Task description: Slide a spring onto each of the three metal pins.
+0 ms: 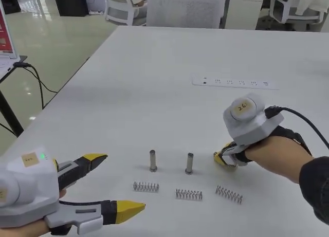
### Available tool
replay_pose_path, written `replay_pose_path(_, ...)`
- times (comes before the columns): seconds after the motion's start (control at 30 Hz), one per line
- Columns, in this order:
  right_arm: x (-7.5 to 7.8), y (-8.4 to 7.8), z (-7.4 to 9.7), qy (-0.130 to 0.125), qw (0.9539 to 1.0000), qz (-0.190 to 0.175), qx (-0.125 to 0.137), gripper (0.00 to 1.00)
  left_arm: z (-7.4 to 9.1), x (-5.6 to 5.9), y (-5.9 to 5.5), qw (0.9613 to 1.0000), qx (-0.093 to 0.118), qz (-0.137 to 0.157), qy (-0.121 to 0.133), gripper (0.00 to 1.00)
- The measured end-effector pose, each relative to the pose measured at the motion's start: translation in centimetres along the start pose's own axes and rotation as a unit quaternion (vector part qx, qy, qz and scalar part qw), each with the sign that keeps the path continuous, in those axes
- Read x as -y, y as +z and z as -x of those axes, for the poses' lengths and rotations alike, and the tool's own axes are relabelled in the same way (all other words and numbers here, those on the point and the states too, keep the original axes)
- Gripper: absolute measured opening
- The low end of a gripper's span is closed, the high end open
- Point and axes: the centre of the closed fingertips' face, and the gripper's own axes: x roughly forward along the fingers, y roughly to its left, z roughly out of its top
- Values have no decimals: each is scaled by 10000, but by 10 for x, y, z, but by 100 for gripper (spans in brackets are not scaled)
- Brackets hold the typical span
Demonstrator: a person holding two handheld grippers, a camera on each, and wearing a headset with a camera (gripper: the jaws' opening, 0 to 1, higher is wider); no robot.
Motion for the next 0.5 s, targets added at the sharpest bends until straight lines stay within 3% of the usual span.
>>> replay_pose_path(0.17, -2, -1, 3, 25, 9998, -220, 12, 5, 0, 1, 1, 10000, 5, -3, -2, 84)
replay_pose_path(0.5, -11, 6, 27, 51, 9997, -145, 189, 5, 2, 2, 3, 10000, 25, -17, -1, 84)
